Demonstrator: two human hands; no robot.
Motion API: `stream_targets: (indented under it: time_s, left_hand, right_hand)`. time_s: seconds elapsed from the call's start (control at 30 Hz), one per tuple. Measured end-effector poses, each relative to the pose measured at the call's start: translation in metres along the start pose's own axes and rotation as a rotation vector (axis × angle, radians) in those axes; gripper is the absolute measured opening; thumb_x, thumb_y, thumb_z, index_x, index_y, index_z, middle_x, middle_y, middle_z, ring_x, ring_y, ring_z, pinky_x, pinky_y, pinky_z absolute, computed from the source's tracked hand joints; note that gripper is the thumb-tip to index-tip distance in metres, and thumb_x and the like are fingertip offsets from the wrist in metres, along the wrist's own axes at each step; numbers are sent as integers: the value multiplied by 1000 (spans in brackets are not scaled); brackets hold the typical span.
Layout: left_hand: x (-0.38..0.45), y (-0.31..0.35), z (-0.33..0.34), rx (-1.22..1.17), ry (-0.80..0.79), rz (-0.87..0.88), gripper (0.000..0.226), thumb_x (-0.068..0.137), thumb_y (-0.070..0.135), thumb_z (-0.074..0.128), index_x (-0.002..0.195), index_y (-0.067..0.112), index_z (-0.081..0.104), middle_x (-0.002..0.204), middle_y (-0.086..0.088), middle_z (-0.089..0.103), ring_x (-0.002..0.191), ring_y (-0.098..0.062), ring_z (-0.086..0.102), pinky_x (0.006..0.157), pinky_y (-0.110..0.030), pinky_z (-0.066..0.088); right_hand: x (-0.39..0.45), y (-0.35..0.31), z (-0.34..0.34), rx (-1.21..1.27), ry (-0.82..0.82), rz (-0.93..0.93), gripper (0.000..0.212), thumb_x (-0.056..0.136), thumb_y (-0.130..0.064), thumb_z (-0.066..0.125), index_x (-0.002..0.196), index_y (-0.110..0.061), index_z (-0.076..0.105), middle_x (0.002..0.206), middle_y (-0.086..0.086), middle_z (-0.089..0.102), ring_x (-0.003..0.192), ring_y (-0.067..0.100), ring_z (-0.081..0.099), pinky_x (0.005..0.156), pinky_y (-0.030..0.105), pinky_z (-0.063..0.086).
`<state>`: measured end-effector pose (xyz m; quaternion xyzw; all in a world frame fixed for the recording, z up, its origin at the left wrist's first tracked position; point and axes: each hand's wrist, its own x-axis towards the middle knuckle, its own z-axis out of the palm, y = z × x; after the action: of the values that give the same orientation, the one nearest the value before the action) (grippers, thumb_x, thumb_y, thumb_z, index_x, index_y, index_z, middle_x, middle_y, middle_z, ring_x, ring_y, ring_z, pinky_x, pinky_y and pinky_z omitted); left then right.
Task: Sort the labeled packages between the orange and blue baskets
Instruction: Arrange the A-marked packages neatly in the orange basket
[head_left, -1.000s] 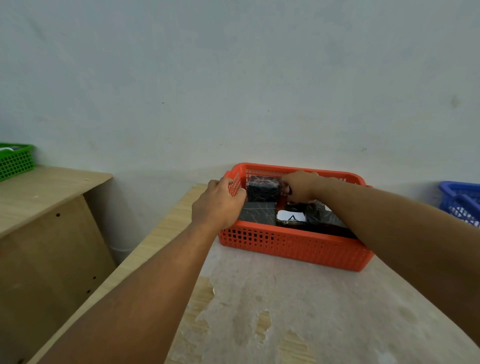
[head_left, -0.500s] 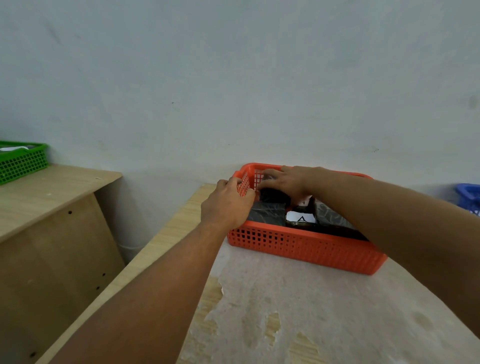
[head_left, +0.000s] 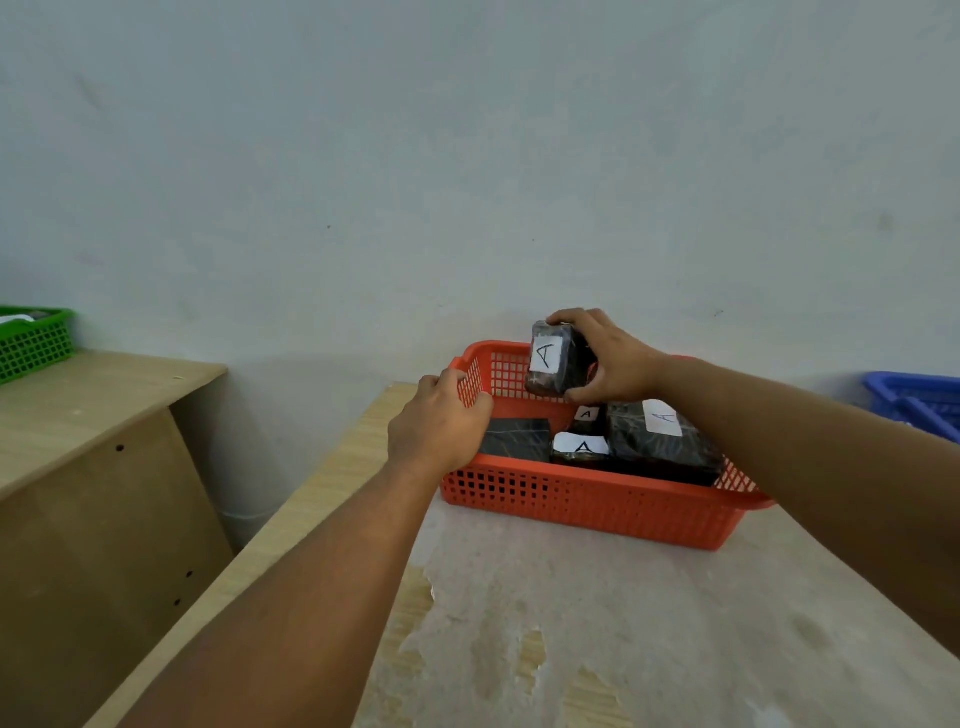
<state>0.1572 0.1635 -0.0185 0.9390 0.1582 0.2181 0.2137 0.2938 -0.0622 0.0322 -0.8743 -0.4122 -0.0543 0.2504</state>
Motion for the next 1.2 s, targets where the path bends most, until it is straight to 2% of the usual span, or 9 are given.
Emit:
stream_targets:
  time_s: [0.1, 0.23, 0.33, 0.43, 0.6, 0.73, 0.97, 1.1, 1.2]
  left_hand:
    - [-1, 0, 0, 3, 0, -4, 63, 88, 66, 29, 141, 33, 35, 137, 0, 48, 112, -23, 55, 74, -38, 40]
    - [-1, 0, 1, 11, -1, -7, 64, 87, 67, 29, 142, 33, 34, 139, 0, 48, 115, -23, 55, 75, -39, 41]
    - [-1, 0, 1, 19, 6, -11, 64, 88, 66, 30, 142, 32, 33, 139, -1, 48, 115, -24, 55, 78, -40, 44]
    - [-1, 0, 1, 11, 8, -12, 65, 88, 65, 31, 143, 30, 33, 138, -1, 49, 114, -23, 55, 78, -39, 43]
    - [1, -2, 3, 8, 13, -2, 66, 87, 67, 30, 142, 30, 34, 135, -1, 50, 112, -23, 56, 75, -38, 40]
    - [1, -3, 3, 9, 24, -2, 67, 87, 68, 28, 141, 29, 34, 134, -3, 51, 111, -25, 56, 79, -42, 46]
    - [1, -2, 5, 7, 35, -5, 67, 87, 68, 29, 141, 28, 34, 132, -2, 53, 111, -24, 56, 81, -43, 47]
    - [2, -4, 6, 3, 36, -1, 69, 86, 69, 28, 141, 28, 34, 130, -2, 53, 109, -23, 56, 73, -38, 41]
    - [2, -4, 7, 5, 33, -5, 69, 86, 69, 28, 140, 28, 34, 128, -1, 54, 107, -22, 56, 71, -39, 40]
  right_hand:
    - [-9, 0, 1, 178, 1, 88, 95, 64, -29, 89, 133, -35, 24, 135, 9, 35, 119, 28, 51, 98, 39, 52]
    - [-13, -2, 13, 461, 99, 266, 89, 62, -47, 90, 126, -32, 30, 135, 8, 42, 114, 25, 59, 91, 44, 58]
    - [-6, -1, 20, 461, 136, 435, 66, 77, -41, 81, 120, -24, 34, 119, 14, 55, 98, 28, 68, 81, 49, 60]
    - [0, -5, 20, 416, 148, 554, 61, 67, -49, 78, 107, -21, 41, 104, 9, 60, 86, 23, 65, 65, 42, 55]
    - [11, -19, 23, 322, 224, 518, 60, 67, -66, 74, 98, -22, 48, 93, -3, 54, 82, 12, 54, 56, 30, 41]
    - [23, -30, 34, 139, 271, 469, 63, 73, -73, 68, 82, -13, 54, 78, 3, 61, 65, 14, 54, 51, 30, 40]
    - [24, -25, 29, -304, 117, 392, 74, 74, -89, 42, 73, -16, 52, 73, 5, 59, 64, 17, 55, 49, 30, 35]
    - [15, -10, 15, -284, -106, 199, 58, 74, -74, 65, 68, -18, 49, 77, -1, 62, 68, 19, 57, 53, 34, 39]
    - [10, -4, 14, -162, -127, 150, 52, 72, -55, 79, 61, -19, 43, 60, -3, 53, 55, 16, 48, 51, 31, 36]
